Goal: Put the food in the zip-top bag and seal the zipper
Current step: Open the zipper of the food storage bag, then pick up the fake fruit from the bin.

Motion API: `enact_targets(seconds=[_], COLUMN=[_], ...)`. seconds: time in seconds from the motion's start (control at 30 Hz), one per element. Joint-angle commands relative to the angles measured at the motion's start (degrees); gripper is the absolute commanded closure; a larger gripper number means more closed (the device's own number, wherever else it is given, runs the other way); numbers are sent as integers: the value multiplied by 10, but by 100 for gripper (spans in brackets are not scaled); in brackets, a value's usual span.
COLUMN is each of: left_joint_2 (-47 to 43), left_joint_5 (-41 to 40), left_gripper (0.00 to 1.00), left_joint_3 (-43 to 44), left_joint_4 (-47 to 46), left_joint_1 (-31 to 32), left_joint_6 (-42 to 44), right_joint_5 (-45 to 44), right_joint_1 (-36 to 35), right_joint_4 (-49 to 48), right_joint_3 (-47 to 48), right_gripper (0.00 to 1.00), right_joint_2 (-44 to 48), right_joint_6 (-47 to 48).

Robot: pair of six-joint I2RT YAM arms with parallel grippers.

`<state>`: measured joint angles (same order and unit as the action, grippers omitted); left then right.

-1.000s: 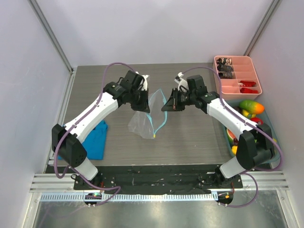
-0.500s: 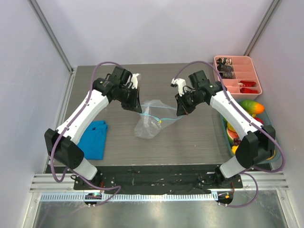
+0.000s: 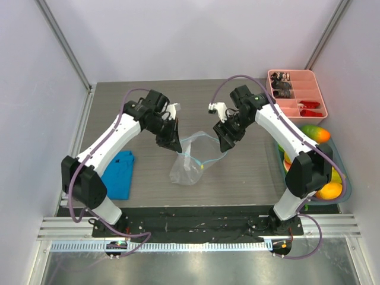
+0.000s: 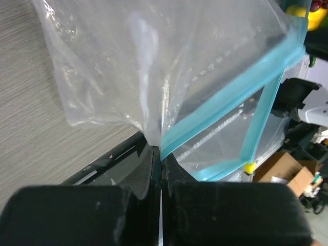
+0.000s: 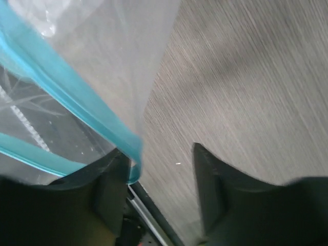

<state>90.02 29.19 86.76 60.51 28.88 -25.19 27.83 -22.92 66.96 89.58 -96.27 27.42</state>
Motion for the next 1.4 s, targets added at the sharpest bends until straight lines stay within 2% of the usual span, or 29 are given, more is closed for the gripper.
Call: enact_targets(seconds=[0.0,0.07,0.1,0.13,0.27,0.33,0.5,0.67,0.8,1.13,1.37], left_joint_2=[31,42,44,45,45,44,45,43,45,49,53], left_joint_5=[27,27,30,32,28,25,23,14,3,-12,-12], left_gripper=[100,100,100,100,100,100,100,100,100,100,100], left_joint_3=[9,15,15,14,11,11,13,12,13,23,22], left_joint_4=[-35,-37,-44,-47,-54,-54,-58,-58,-57,-51,-50], left_joint_1=[0,1,0,1,0,0,4,12,14,17,18], left_joint_6=[-35,-40,-43,-45,-52,-50,-48,-36,-26,-16,-12], right_joint_5=[-24,-23,-20,-10,-1,-15,-210,-324,-375,-442,-454], right_joint_1=[14,42,57,75,201,243,318,371,398,403,403], right_joint_4=[-12,-11,-8,-3,61,92,78,22,-60,-199,-225], right_joint_3=[-4,3,15,23,104,138,172,176,130,29,-21], right_gripper=[26,17,10,8,5,5,7,8,9,7,8], right_joint_2=[49,59,65,66,54,41,21,-8,-16,-70,-88], right_joint_6=[-24,-37,-42,-42,4,47,150,238,298,333,346])
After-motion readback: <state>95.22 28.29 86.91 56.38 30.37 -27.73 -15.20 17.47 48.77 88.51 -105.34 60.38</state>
